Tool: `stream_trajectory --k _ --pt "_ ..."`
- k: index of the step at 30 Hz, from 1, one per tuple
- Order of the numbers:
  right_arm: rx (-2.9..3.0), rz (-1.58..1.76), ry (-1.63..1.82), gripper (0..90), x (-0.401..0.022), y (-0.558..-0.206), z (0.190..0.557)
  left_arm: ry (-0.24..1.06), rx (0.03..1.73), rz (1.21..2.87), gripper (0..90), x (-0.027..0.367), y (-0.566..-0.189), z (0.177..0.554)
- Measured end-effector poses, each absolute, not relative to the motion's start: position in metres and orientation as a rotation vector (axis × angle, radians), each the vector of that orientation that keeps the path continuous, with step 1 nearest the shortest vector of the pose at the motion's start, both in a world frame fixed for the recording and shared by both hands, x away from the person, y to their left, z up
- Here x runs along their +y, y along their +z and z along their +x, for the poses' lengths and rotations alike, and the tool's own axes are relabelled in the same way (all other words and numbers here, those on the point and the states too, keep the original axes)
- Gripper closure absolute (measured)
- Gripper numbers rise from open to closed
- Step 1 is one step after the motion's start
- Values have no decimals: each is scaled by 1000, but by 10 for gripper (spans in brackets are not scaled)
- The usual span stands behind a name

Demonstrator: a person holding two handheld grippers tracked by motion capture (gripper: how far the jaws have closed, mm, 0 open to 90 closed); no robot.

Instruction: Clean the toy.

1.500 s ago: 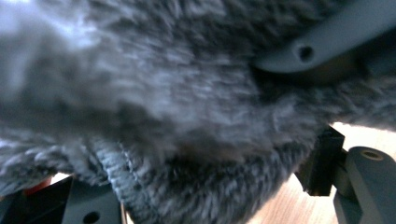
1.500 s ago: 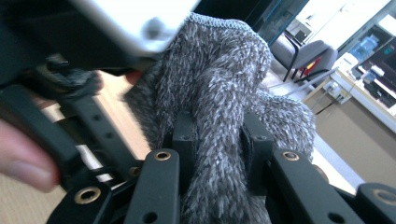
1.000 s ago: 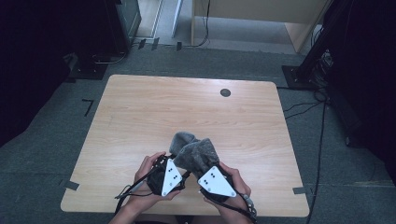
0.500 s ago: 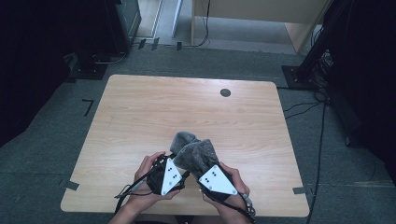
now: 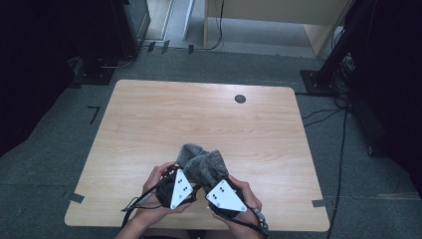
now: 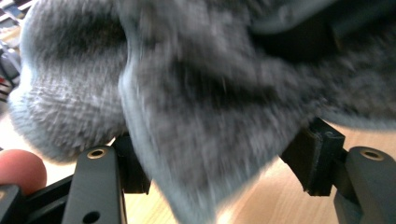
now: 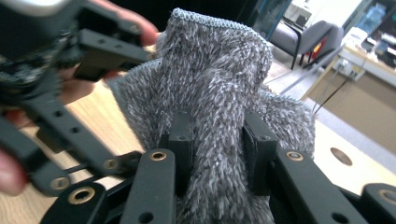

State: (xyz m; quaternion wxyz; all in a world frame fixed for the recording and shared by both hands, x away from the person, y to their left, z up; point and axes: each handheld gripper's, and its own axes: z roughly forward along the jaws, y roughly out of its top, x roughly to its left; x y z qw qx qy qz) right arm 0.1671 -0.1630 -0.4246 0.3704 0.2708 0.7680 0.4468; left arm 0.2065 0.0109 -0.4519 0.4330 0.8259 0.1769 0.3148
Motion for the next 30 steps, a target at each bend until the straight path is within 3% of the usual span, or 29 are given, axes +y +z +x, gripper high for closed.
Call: stream_trajectory --k 20,30 --pt "1928 826 1209 697 -180 -422 175 766 450 2031 350 16 -450 208" --pt "1992 751 1204 696 -163 -424 172 745 491 2035 350 20 -449 212"
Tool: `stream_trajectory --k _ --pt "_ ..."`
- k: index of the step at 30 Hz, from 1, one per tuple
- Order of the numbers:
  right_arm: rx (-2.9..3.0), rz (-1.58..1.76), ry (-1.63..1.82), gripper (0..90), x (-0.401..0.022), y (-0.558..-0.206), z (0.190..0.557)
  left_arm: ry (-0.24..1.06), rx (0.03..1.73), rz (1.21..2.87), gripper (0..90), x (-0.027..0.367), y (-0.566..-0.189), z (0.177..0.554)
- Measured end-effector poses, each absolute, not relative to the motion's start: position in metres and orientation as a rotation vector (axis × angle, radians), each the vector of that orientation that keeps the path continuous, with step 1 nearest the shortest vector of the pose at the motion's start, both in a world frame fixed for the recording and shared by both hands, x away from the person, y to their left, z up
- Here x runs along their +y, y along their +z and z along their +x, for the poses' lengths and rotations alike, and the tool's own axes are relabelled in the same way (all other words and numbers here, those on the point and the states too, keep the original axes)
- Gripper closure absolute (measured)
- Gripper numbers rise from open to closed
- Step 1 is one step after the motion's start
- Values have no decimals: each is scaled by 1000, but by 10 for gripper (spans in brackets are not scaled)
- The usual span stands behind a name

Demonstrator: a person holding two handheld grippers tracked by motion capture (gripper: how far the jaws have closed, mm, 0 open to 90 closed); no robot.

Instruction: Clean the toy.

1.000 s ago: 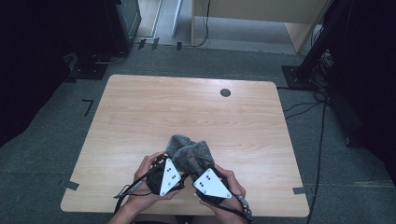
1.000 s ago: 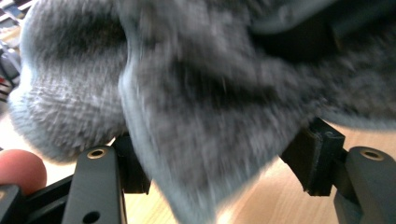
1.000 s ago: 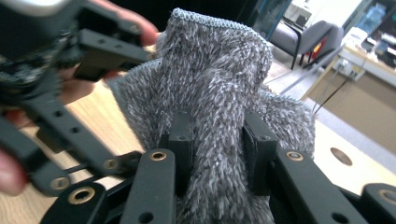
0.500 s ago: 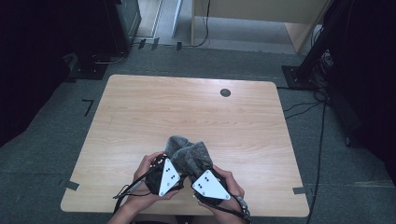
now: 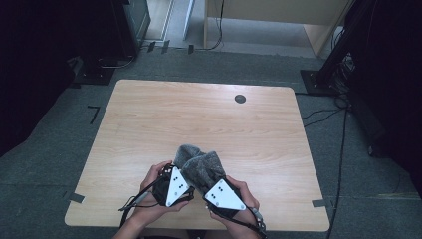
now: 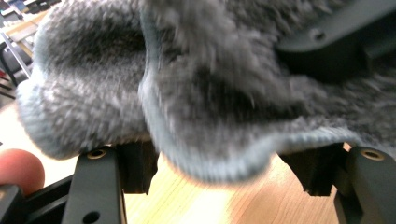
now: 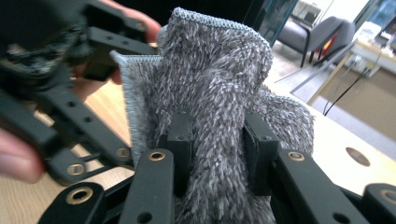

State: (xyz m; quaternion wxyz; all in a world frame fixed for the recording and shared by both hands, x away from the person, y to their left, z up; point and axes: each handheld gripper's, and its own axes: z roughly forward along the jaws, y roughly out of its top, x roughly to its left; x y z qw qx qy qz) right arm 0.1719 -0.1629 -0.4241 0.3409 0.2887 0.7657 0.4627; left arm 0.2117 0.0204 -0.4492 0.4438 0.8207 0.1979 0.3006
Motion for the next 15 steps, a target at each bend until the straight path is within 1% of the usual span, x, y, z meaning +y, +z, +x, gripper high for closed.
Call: stream_trajectory --k 3,7,15 --pt "2050 788 1202 701 -163 -416 185 754 514 2026 349 23 -449 214" --pt "2114 700 1167 738 -150 -409 189 757 524 2024 350 28 -447 215" --pt "2056 745 1205 738 -162 -418 193 744 518 2031 349 27 -448 216"
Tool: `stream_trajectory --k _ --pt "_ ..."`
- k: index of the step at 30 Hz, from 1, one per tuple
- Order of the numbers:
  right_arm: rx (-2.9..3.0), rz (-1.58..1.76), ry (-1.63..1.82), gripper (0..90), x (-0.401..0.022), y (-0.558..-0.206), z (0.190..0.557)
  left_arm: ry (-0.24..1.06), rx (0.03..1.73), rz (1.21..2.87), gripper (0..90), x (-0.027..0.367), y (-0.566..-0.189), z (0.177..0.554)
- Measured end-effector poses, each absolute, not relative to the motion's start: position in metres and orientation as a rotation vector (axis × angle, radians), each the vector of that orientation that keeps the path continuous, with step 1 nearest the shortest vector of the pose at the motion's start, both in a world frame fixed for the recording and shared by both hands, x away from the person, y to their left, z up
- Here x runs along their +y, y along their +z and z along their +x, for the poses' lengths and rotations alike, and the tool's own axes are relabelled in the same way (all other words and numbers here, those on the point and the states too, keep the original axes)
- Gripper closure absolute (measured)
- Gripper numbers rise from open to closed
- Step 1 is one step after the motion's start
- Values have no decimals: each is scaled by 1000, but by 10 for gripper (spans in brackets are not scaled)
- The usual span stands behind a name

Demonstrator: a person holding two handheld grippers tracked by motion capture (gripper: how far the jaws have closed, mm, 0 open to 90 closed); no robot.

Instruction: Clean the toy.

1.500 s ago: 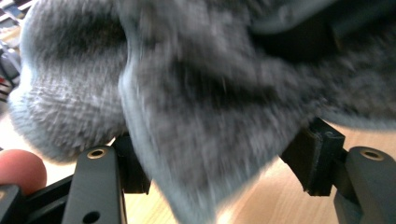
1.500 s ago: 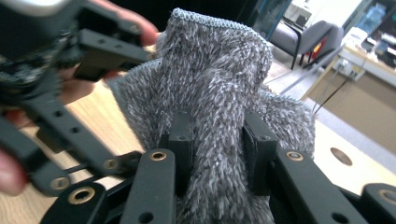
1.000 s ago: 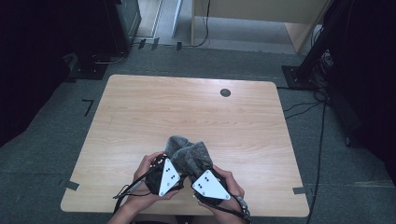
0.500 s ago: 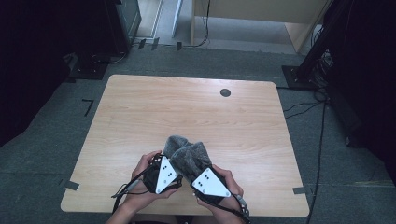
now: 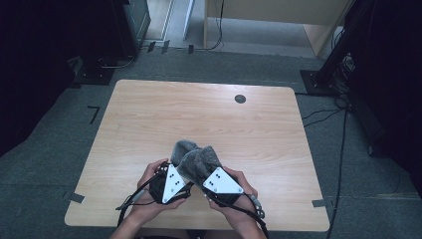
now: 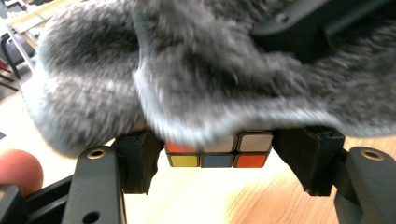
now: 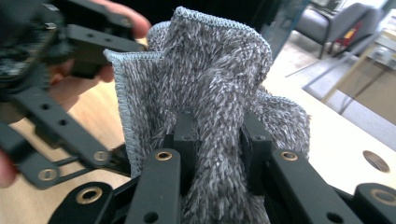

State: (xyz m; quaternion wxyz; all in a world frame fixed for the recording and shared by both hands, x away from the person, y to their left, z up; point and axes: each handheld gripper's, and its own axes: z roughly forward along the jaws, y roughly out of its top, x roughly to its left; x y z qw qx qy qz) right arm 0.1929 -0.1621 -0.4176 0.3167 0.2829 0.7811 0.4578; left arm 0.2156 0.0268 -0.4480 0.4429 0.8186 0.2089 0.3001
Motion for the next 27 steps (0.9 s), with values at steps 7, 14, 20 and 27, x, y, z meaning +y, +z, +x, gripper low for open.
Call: stream_trajectory --k 7,14,20,27 --pt "2050 670 1181 741 -153 -426 176 737 519 2033 349 29 -449 216" --pt "1979 751 1176 739 -165 -424 178 723 507 2021 349 29 -447 215" --pt "1991 649 1184 735 -147 -424 168 709 513 1985 350 38 -443 217" --pt "1851 837 1258 731 -185 -407 177 635 473 1924 350 44 -439 216"
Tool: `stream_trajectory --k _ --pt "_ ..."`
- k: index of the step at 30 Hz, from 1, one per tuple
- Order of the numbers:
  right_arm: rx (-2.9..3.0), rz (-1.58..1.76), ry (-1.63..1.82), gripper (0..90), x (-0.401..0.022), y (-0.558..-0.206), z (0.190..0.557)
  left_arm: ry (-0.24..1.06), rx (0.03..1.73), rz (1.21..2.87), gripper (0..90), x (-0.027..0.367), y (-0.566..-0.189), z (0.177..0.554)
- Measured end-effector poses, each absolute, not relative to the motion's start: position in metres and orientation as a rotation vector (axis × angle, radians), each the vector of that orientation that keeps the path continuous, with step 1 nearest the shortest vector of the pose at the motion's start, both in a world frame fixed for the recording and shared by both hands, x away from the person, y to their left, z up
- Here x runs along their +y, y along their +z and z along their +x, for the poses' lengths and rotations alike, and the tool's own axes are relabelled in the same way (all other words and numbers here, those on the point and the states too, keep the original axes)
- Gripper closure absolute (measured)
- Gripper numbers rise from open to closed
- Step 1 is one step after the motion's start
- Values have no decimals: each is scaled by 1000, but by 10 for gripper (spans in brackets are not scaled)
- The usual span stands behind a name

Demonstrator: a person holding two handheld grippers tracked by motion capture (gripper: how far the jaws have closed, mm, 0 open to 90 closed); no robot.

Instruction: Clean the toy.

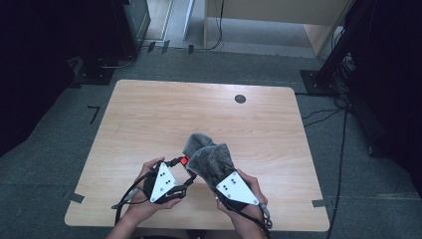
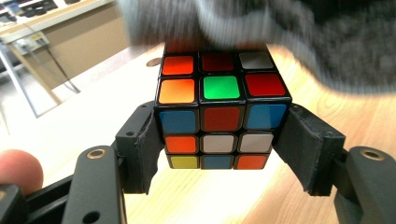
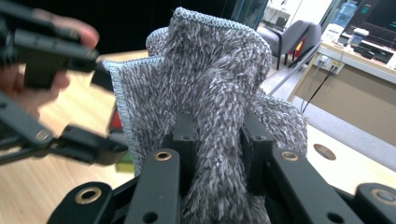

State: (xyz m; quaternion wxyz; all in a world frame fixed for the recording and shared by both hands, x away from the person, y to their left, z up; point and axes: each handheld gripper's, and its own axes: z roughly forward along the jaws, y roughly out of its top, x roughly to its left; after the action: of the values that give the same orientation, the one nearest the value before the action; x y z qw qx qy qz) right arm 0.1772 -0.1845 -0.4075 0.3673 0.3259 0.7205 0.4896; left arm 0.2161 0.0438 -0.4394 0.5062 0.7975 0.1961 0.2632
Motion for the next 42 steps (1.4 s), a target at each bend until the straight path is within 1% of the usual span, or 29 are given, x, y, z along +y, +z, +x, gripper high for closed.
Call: stream_trajectory --k 4,6,12,20,23,26,29,30,31,34,37,40,42 --pt "1902 847 1408 726 -191 -405 180 566 417 1866 349 51 -435 215" --pt "1905 835 1410 726 -191 -408 181 548 402 1849 348 56 -435 217" --pt "1944 839 1373 723 -193 -411 187 545 377 1831 348 61 -436 218" --pt "1900 959 1397 721 -211 -407 192 506 357 1797 348 64 -433 216" --pt "1892 935 1481 721 -208 -402 187 536 341 1848 348 58 -437 216" --pt "1940 827 1521 718 -195 -395 178 567 315 1895 348 50 -440 212" --pt "1997 769 1477 718 -182 -397 175 540 289 1872 349 49 -437 208" --pt "1999 780 1453 716 -182 -399 177 549 290 1877 349 48 -436 208" --pt "1991 802 1463 716 -184 -400 178 568 289 1883 348 49 -435 208" --pt "1942 910 1367 716 -198 -404 186 558 302 1876 349 52 -435 210" --pt "1922 944 1401 714 -203 -402 186 553 305 1876 348 51 -436 211" --pt "1957 848 1463 711 -192 -399 179 558 292 1880 349 48 -437 209" --pt "1984 794 1417 710 -183 -399 176 558 294 1878 349 47 -436 208"
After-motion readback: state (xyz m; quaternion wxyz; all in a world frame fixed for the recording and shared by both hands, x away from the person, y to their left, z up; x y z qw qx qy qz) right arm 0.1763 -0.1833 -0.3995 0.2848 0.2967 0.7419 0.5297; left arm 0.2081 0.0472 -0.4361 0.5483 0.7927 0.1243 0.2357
